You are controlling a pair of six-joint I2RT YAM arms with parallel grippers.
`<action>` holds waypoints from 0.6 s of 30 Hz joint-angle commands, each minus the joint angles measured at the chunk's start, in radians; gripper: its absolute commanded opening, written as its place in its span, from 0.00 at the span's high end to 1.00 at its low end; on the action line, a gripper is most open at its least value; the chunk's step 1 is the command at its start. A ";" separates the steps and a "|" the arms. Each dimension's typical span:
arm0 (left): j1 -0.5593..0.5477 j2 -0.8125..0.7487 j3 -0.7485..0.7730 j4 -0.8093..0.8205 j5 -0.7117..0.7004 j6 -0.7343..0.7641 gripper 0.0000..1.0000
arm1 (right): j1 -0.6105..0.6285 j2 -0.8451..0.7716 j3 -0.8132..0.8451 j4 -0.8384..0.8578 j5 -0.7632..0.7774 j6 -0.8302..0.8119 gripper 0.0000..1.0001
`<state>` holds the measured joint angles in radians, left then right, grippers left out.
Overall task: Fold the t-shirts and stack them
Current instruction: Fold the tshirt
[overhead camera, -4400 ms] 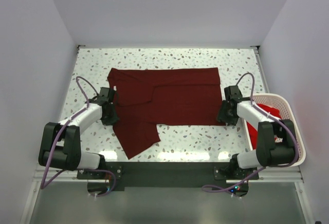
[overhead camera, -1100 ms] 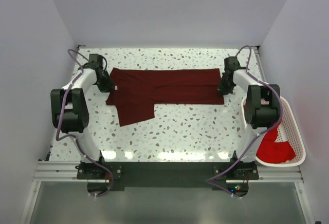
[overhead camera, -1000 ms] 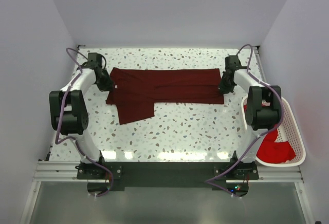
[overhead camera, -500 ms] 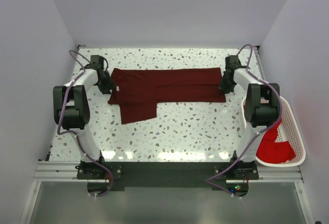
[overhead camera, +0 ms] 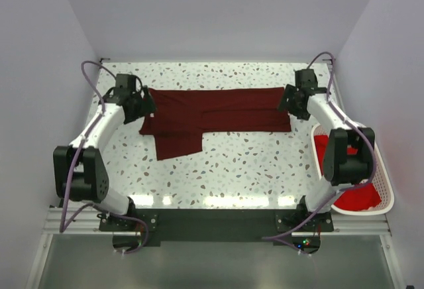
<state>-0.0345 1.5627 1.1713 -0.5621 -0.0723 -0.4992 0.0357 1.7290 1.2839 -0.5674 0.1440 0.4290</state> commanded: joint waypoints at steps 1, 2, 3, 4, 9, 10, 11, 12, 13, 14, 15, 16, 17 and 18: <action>-0.108 -0.129 -0.117 -0.019 -0.069 -0.032 0.15 | 0.097 -0.133 -0.064 0.011 0.048 -0.027 0.24; -0.134 -0.153 -0.177 -0.021 -0.073 -0.051 0.16 | 0.124 -0.153 -0.101 0.014 0.055 -0.029 0.24; -0.187 -0.171 -0.208 -0.019 -0.073 -0.061 0.18 | 0.151 -0.173 -0.119 0.021 0.057 -0.032 0.24; -0.215 -0.197 -0.260 -0.021 -0.075 -0.073 0.20 | 0.200 -0.212 -0.139 0.026 0.051 -0.030 0.24; -0.338 -0.204 -0.358 0.017 -0.113 -0.144 0.28 | 0.323 -0.304 -0.283 0.078 -0.027 0.005 0.22; -0.347 -0.194 -0.373 0.030 -0.125 -0.147 0.32 | 0.357 -0.313 -0.302 0.081 -0.037 0.011 0.22; -0.361 -0.188 -0.380 0.048 -0.138 -0.154 0.33 | 0.372 -0.331 -0.334 0.086 -0.043 0.017 0.22; -0.366 -0.182 -0.383 0.057 -0.145 -0.154 0.34 | 0.386 -0.339 -0.351 0.099 -0.058 0.019 0.22; -0.370 -0.167 -0.390 0.068 -0.164 -0.154 0.37 | 0.412 -0.347 -0.366 0.107 -0.061 0.024 0.22; -0.377 -0.158 -0.395 0.083 -0.173 -0.157 0.39 | 0.423 -0.359 -0.395 0.113 -0.064 0.028 0.22; -0.377 -0.147 -0.395 0.085 -0.176 -0.157 0.40 | 0.434 -0.365 -0.408 0.121 -0.075 0.030 0.22; -0.377 -0.118 -0.397 0.088 -0.179 -0.157 0.43 | 0.446 -0.368 -0.420 0.124 -0.083 0.031 0.22; -0.380 -0.106 -0.400 0.096 -0.181 -0.159 0.45 | 0.451 -0.373 -0.438 0.126 -0.084 0.036 0.22; -0.381 -0.081 -0.403 0.099 -0.179 -0.162 0.47 | 0.457 -0.385 -0.446 0.126 -0.084 0.037 0.22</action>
<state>-0.4076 1.4372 0.7818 -0.5247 -0.2031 -0.6357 0.4767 1.3972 0.8616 -0.4961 0.0822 0.4416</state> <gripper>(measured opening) 0.542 0.776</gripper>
